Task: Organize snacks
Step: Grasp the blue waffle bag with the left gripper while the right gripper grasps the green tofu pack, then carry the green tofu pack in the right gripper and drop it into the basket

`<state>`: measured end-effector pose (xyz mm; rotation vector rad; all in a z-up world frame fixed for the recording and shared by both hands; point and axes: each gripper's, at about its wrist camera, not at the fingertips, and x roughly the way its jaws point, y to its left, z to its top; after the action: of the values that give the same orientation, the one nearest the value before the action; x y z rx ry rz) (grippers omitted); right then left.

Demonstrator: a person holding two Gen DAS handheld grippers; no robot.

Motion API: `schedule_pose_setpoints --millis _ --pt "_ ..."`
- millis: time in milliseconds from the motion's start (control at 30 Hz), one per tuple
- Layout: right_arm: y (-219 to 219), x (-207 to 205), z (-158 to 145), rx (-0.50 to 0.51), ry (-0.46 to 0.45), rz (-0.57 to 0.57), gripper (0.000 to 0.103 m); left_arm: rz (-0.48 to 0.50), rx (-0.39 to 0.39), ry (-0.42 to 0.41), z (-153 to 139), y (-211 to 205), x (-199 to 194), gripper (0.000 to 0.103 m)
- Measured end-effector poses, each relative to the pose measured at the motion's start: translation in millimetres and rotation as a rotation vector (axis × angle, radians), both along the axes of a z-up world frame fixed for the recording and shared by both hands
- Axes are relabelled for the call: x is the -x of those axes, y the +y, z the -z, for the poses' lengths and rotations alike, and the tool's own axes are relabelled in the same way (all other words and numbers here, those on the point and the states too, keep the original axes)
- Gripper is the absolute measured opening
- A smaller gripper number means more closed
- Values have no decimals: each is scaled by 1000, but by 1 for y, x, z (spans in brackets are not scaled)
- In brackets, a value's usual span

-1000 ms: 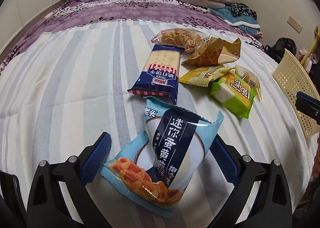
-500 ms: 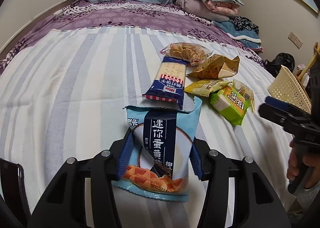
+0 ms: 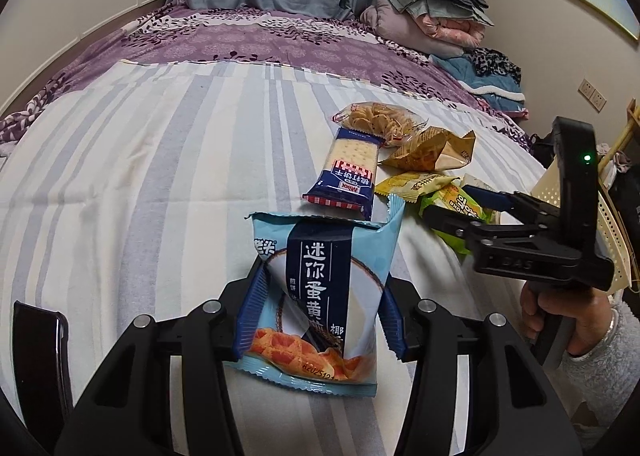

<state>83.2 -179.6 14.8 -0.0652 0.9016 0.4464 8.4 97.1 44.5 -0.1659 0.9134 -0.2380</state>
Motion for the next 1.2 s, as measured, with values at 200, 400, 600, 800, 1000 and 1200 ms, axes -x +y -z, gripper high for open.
schedule_pose_setpoints --millis 200,400,600,800,1000,1200 --pt "-2 -4 0 25 0 14 69 -9 5 -2 -2 1 0 52" --pt "0 3 -2 69 -15 -5 62 0 4 -11 -7 -2 2 52" --pt "-11 21 -6 27 10 -5 57 1 4 -27 -14 -3 5 52" --pt "-25 47 -8 -1 15 2 57 7 4 -37 -20 -7 9 52" --pt "-44 80 -16 -30 0 -11 57 28 1 -55 -27 -13 15 52" --pt "-65 112 -14 -32 5 -16 57 30 7 -60 -28 -19 20 52"
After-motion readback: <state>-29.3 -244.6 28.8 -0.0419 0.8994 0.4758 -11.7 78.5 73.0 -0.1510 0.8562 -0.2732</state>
